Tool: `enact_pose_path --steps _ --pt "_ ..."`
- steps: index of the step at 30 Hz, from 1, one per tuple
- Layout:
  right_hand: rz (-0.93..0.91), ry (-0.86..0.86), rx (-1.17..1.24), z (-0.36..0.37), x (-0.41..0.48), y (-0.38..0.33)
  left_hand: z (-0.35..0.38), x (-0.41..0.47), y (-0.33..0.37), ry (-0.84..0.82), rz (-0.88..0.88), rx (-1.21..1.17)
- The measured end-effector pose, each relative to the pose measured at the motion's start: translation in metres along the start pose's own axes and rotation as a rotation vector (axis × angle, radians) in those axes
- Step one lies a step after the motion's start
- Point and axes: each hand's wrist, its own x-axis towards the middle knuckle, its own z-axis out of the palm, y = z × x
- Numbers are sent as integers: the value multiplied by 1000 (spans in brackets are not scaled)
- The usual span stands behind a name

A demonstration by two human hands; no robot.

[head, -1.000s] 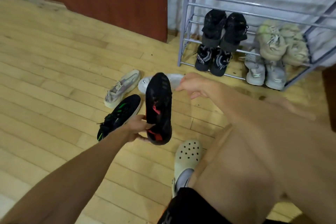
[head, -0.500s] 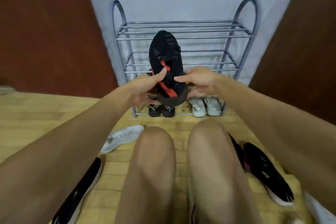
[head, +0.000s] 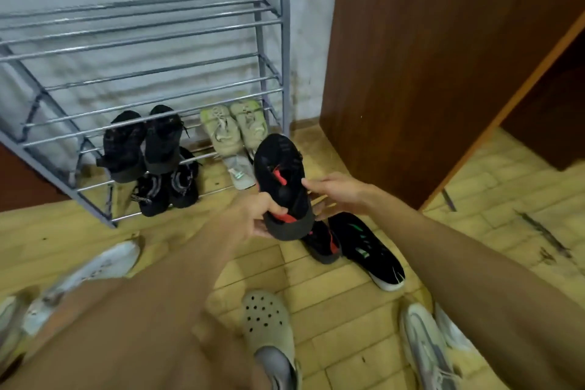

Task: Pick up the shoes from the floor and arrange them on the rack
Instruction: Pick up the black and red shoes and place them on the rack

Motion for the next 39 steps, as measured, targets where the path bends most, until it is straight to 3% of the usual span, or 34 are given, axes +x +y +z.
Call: enact_pose_path --steps 5,10,16,20,23,27,34,39 --pt "176 203 -69 -22 44 71 5 45 -27 -17 -116 79" --pt "373 218 -316 -25 94 126 -7 78 -36 -65 -174 70" --pt "425 268 -485 1 151 164 -16 106 -43 -65 -199 80" --pt "573 304 -429 15 167 176 -24 110 -44 -65 -228 4" --pt "587 308 -412 20 170 181 -34 107 -46 -42 -237 -47" --pt "650 133 -167 32 161 178 -39 96 -54 31 -230 -41" --pt "522 136 106 50 121 161 -37 58 -60 131 -196 -53" --pt "425 227 98 31 81 138 -35 25 -53 155 -115 -55"
